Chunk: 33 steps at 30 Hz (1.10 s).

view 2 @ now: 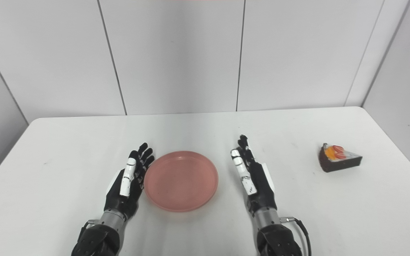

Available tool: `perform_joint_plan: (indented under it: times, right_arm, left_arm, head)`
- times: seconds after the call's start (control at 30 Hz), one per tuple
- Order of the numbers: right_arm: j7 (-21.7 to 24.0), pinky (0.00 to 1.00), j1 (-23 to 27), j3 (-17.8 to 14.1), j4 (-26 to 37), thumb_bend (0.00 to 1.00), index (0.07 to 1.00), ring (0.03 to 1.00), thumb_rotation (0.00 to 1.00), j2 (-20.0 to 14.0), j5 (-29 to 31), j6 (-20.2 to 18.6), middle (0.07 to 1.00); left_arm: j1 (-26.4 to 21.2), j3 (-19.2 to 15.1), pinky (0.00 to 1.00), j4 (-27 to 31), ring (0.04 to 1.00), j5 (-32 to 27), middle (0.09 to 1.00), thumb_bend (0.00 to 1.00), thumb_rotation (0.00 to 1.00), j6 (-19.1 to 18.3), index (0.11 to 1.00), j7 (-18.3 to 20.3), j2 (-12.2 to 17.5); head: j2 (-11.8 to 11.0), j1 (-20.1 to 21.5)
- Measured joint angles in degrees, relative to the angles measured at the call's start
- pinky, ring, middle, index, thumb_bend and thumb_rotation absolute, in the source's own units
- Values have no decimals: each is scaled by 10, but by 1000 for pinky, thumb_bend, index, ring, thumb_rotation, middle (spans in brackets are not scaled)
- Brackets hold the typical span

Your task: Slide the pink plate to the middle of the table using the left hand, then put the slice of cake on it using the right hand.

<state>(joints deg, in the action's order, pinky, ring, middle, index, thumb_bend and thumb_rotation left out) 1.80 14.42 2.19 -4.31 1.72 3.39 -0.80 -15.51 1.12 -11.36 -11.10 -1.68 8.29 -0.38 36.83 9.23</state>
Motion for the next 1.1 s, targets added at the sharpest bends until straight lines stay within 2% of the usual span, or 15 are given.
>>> perform_joint_plan:
  times: [0.37, 0.43, 0.53, 0.6, 0.7, 0.8, 0.87, 0.93, 1.0, 1.1]
  right_arm:
    - [0, 1000, 4, 1, 0, 560, 1000, 1000, 857, 1, 2, -3, 1000]
    - [-2, 1000, 8, -1, 0, 565, 993, 991, 879, 0, 0, -4, 989]
    - [-12, 1000, 22, -10, 0, 567, 974, 978, 832, -1, -6, -6, 974]
    - [-21, 1000, 35, -16, 1, 599, 972, 972, 858, -7, -20, -6, 969]
    - [-31, 994, 51, -17, 10, 579, 993, 969, 844, -27, -54, -14, 973]
    - [-29, 963, 63, -17, 25, 554, 986, 980, 830, -60, -90, -48, 973]
    - [-24, 955, 73, -17, 33, 553, 969, 982, 766, -91, -110, -71, 962]
    - [-24, 909, 83, -25, 42, 593, 936, 958, 708, -115, -121, -104, 943]
    - [-22, 889, 89, -28, 58, 626, 926, 946, 693, -137, -136, -140, 939]
    - [-7, 868, 99, -22, 72, 678, 909, 930, 682, -173, -162, -185, 931]
  left_arm:
    - [2, 7, 1000, 7, 1000, 12, 1000, 670, 1000, -8, 1000, 0, 12]
    - [2, 7, 1000, 7, 1000, 12, 1000, 662, 1000, -8, 1000, 2, 13]
    - [2, 9, 1000, 7, 1000, 13, 1000, 656, 1000, -8, 1000, 3, 15]
    - [2, 10, 1000, 6, 1000, 15, 1000, 653, 1000, -7, 1000, 7, 17]
    - [2, 11, 1000, 2, 1000, 15, 1000, 642, 1000, 3, 1000, 14, 22]
    - [2, 11, 1000, -1, 1000, 23, 1000, 634, 1000, 8, 1000, 14, 22]
    - [2, 11, 1000, -3, 1000, 23, 1000, 630, 1000, 12, 1000, 14, 22]
    - [2, 8, 1000, -11, 1000, 23, 1000, 623, 1000, 23, 1000, 15, 22]
    - [2, 6, 1000, -14, 1000, 22, 1000, 629, 1000, 29, 1000, 18, 22]
    - [2, 6, 1000, -14, 1000, 22, 1000, 658, 1000, 29, 1000, 23, 25]
  head:
    - [8, 16]
    - [15, 36]
    - [14, 47]
    - [13, 61]
    - [12, 69]
    - [8, 88]
    - [4, 100]
    - [2, 111]
    - [1, 117]
    - [-5, 151]
